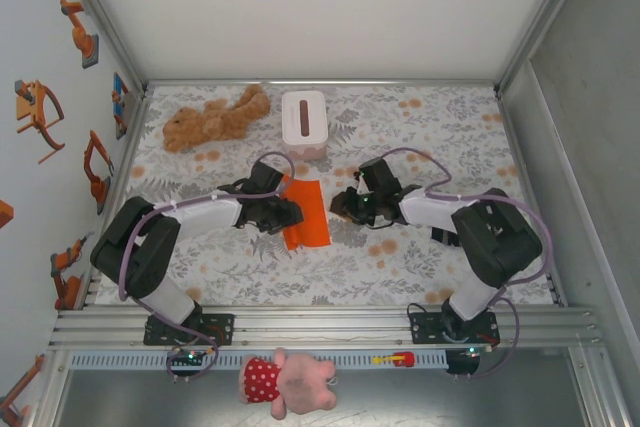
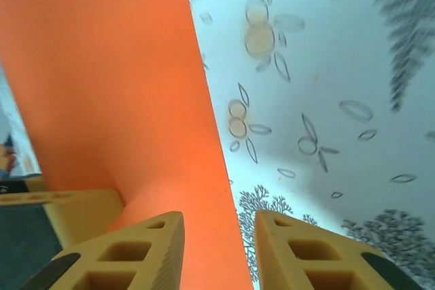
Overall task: Fold a paper plane with a square sheet of paper (pick it up from the middle)
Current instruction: First fold in half a square sheet of paper at the center of the table.
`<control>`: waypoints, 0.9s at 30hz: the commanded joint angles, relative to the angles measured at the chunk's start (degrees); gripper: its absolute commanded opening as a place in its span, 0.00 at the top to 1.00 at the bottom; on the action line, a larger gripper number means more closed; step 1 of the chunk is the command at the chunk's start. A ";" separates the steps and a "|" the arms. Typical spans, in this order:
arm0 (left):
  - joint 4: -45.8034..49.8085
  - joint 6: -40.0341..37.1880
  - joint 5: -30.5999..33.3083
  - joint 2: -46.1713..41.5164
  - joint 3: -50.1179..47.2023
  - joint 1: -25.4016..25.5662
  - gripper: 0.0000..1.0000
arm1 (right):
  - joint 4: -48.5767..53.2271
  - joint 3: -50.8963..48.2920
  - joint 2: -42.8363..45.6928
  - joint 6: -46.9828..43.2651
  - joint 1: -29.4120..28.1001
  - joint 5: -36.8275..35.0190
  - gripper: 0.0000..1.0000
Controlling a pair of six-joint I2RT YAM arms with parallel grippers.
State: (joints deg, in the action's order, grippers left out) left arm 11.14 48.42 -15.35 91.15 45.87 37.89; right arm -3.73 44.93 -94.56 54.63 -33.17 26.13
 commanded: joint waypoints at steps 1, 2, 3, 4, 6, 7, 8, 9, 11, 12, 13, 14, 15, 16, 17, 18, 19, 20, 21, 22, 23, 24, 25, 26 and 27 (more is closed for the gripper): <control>1.44 -3.82 -0.18 -4.08 1.84 -0.13 0.65 | -7.40 -2.30 3.55 1.56 2.55 1.23 0.65; 1.12 -4.12 -1.06 -5.16 2.03 -0.38 0.66 | -9.08 -2.97 4.17 1.99 3.39 2.05 0.64; 0.60 -4.21 -2.05 -6.24 2.19 -0.74 0.66 | -10.87 -3.49 4.83 2.34 4.20 2.86 0.61; -0.17 -4.22 -3.19 -7.28 2.20 -1.12 0.66 | -12.24 -3.76 5.20 2.53 4.99 3.75 0.59; -2.70 -3.77 -6.92 -9.44 2.45 -2.34 0.66 | -14.84 -3.56 5.62 2.79 6.28 6.48 0.54; -3.75 -3.29 -8.84 -10.23 2.47 -3.05 0.66 | -15.87 -3.17 5.70 2.88 6.60 7.69 0.51; -5.28 -2.54 -10.98 -11.03 2.63 -3.94 0.66 | -17.62 -2.93 5.86 3.27 6.95 8.91 0.48; -6.76 -1.61 -13.30 -11.76 2.81 -4.88 0.66 | -19.64 -2.75 6.05 3.82 7.10 9.90 0.44; -9.76 0.73 -17.34 -12.81 3.07 -6.62 0.66 | -22.87 -2.28 6.24 4.74 7.06 11.63 0.37; -11.77 2.16 -19.36 -13.17 3.09 -7.32 0.66 | -24.11 -1.68 6.07 5.11 7.06 12.47 0.35; -13.61 3.44 -21.00 -13.51 3.09 -7.83 0.66 | -24.82 -1.18 5.77 5.42 7.06 13.31 0.33; -15.47 4.81 -22.75 -13.80 3.13 -8.35 0.66 | -25.72 -0.52 5.37 5.86 7.06 14.08 0.31; -16.95 5.90 -24.06 -13.93 3.26 -8.53 0.66 | -26.85 -0.08 4.98 6.54 7.06 14.64 0.30; -18.10 6.79 -25.23 -13.91 3.61 -8.71 0.66 | -27.97 0.31 4.59 7.18 7.04 15.27 0.28; -19.07 7.55 -26.25 -13.81 3.78 -8.85 0.66 | -29.52 0.55 4.19 7.96 7.04 16.11 0.27; -20.09 8.31 -27.32 -13.65 4.03 -8.85 0.66 | -31.51 0.83 3.60 9.10 7.06 17.12 0.25; -21.15 9.18 -28.20 -13.47 4.21 -8.84 0.66 | -33.06 1.31 2.98 9.97 7.06 18.34 0.25; -22.16 9.86 -28.80 -13.25 4.23 -8.81 0.66 | -34.34 1.70 2.44 10.79 7.02 19.28 0.24; -23.22 10.65 -29.55 -12.93 4.23 -8.81 0.66 | -35.99 1.97 1.83 11.75 6.97 20.26 0.24; -23.98 11.19 -30.04 -12.73 4.23 -8.80 0.66 | -37.08 2.20 1.39 12.41 6.93 20.89 0.24; -24.50 11.70 -30.44 -12.42 4.32 -8.87 0.66 | -37.89 2.44 0.87 12.96 6.98 21.52 0.24; -24.86 11.88 -30.77 -12.07 4.36 -8.82 0.66 | -38.76 2.53 0.50 13.36 6.95 21.91 0.24; -25.08 11.99 -31.05 -11.82 4.43 -8.87 0.66 | -39.19 2.58 0.36 13.48 6.98 22.25 0.24; -25.42 12.20 -31.43 -11.61 4.49 -8.82 0.66 | -39.26 2.75 0.30 13.40 6.98 22.62 0.24; -25.47 12.24 -31.57 -11.27 4.49 -8.86 0.66 | -39.34 2.87 0.30 13.40 6.98 22.80 0.25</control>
State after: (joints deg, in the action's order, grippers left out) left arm -11.20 58.63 -43.59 79.09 48.75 29.21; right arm -38.68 45.89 -93.51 66.32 -26.15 45.80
